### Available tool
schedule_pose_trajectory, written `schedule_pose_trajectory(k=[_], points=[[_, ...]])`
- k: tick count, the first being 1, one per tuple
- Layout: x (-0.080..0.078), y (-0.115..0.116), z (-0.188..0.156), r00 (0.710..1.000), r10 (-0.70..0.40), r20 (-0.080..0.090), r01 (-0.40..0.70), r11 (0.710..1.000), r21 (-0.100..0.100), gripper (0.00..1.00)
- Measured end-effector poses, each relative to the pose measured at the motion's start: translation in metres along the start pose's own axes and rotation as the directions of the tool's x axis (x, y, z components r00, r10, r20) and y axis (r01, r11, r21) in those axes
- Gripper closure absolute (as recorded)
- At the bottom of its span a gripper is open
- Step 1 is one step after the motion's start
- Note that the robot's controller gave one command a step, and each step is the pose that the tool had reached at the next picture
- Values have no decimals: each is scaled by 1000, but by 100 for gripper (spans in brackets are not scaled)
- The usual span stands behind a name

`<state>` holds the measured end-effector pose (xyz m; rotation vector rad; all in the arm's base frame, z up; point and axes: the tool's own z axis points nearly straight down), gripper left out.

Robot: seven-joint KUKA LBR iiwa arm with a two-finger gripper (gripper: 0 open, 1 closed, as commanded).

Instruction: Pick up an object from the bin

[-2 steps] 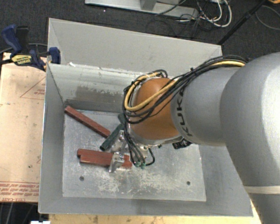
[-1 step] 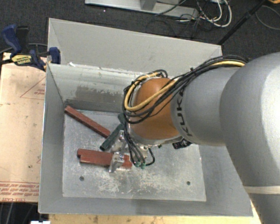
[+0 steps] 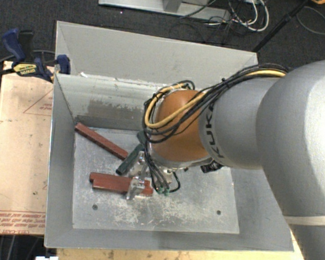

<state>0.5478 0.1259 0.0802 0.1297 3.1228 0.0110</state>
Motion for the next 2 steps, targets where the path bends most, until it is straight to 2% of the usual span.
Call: schedule_pose_trajectory(k=[1,2], points=[[-17,-15,-45,983,-184,-15,185,983,4,100],[-23,-23,-136,997,-80,-15,80,997,5,100]])
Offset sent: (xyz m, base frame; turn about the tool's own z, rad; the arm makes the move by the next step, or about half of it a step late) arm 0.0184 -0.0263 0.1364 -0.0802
